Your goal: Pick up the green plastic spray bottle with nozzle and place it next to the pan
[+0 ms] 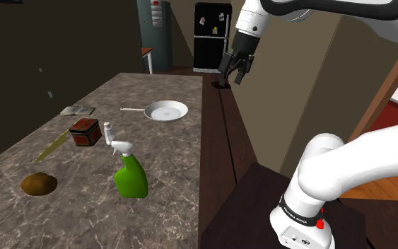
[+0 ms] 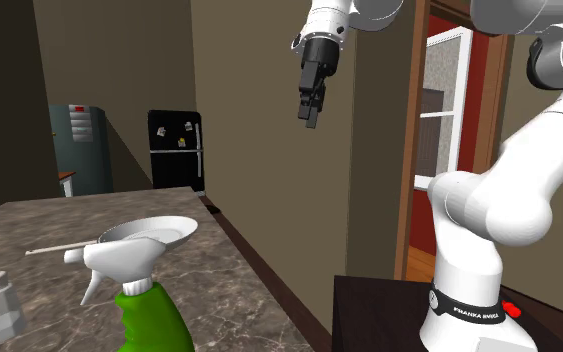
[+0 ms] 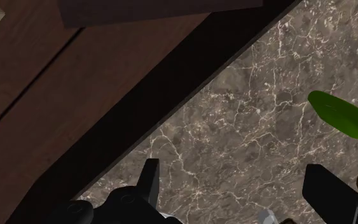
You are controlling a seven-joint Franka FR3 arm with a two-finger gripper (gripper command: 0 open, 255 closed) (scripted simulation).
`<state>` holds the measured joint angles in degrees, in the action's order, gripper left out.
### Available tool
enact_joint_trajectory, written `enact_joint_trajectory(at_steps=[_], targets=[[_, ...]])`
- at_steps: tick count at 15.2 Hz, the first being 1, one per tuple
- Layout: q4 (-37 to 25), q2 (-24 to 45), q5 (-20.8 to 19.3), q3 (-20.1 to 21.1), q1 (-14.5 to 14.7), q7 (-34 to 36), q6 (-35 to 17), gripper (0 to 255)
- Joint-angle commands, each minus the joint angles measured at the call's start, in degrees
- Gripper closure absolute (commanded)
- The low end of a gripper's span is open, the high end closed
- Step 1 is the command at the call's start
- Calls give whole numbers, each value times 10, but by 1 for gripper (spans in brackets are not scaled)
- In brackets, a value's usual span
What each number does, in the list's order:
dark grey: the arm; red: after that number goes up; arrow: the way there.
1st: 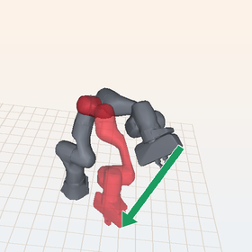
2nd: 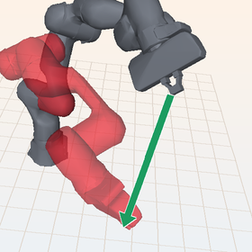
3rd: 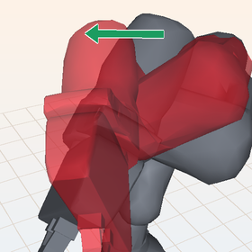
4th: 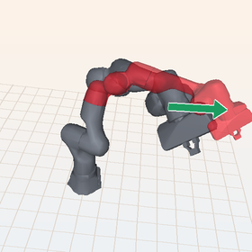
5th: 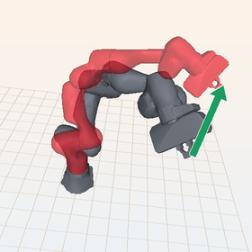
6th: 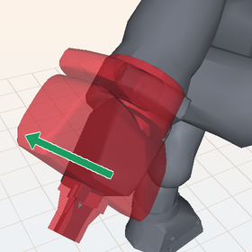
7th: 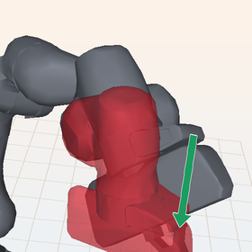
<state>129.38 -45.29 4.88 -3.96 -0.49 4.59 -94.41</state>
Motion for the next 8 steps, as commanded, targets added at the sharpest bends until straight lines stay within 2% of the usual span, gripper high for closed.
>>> enact_joint_trajectory(at_steps=[1,8], targets=[[0,0,0,0,0,0,0,0],[-29,93,23,57,44,4,-53,0]])
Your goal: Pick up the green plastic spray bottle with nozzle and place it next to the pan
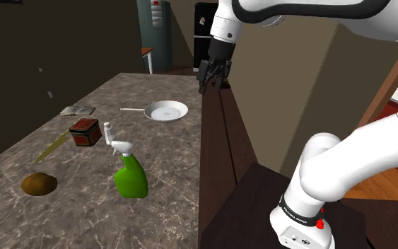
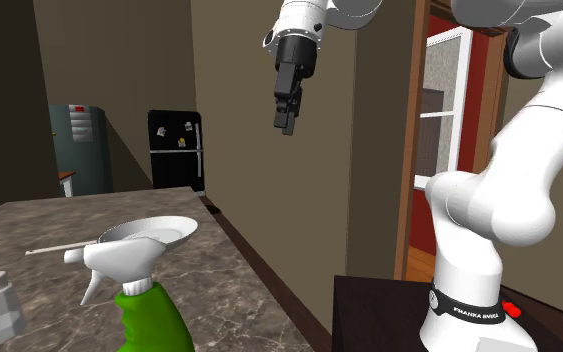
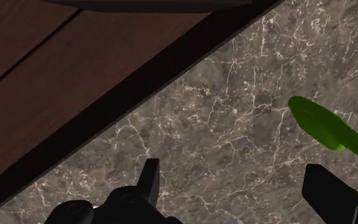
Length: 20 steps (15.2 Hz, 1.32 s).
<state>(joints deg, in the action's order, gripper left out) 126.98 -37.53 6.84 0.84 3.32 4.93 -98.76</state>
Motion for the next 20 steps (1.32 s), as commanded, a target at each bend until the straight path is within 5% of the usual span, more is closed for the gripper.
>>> enact_joint_trajectory(at_steps=[1,20], targets=[[-11,30,5,17,12,2,-16,0],[-191,326,-25,167,106,35,-94,0]])
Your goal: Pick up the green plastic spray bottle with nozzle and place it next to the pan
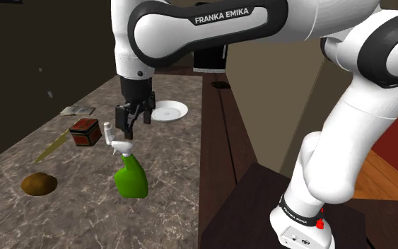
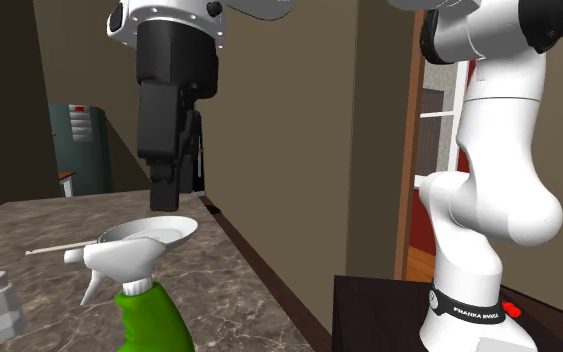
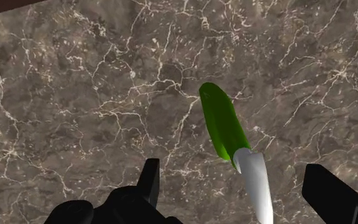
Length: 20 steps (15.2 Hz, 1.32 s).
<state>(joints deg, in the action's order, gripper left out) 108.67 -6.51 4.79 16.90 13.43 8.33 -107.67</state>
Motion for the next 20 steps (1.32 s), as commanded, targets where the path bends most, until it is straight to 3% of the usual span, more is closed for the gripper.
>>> enact_joint_trajectory(at_steps=[1,10,18,19,20], targets=[[-21,33,-11,14,10,4,-6,0],[12,60,-20,22,18,9,-63,0],[12,60,-20,22,18,9,-63,0],[12,60,-20,22,18,9,-63,255],[12,60,-20,22,18,9,-63,255]])
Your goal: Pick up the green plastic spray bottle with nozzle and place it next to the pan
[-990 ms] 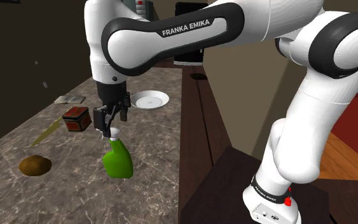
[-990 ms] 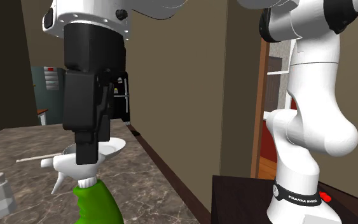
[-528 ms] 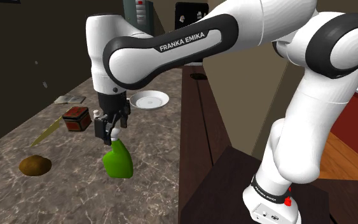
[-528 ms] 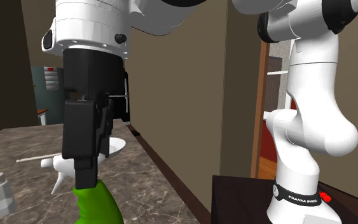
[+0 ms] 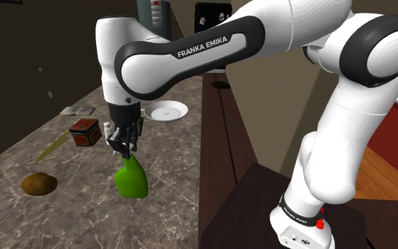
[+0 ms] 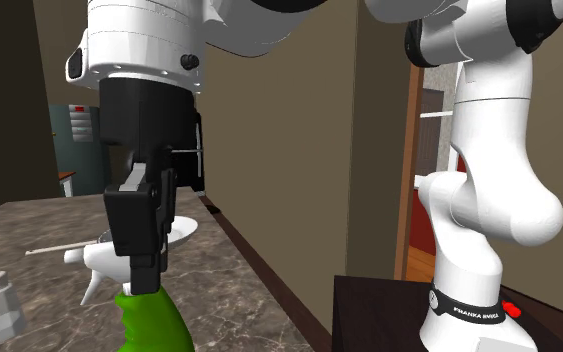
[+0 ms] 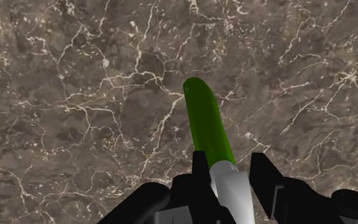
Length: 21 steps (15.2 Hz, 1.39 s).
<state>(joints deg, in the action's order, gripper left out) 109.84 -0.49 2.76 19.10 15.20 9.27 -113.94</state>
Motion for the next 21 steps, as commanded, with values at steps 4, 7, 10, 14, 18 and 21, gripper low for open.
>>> enact_joint_trajectory(at_steps=[4,7,10,14,18,21], targets=[[0,0,0,0,0,0,0,255],[0,0,0,0,0,0,0,255],[-13,-2,1,0,0,0,15,255],[-40,-5,1,-1,-1,1,45,255],[-70,-6,1,-1,-1,2,76,255],[-94,-5,0,-1,-1,3,99,255]])
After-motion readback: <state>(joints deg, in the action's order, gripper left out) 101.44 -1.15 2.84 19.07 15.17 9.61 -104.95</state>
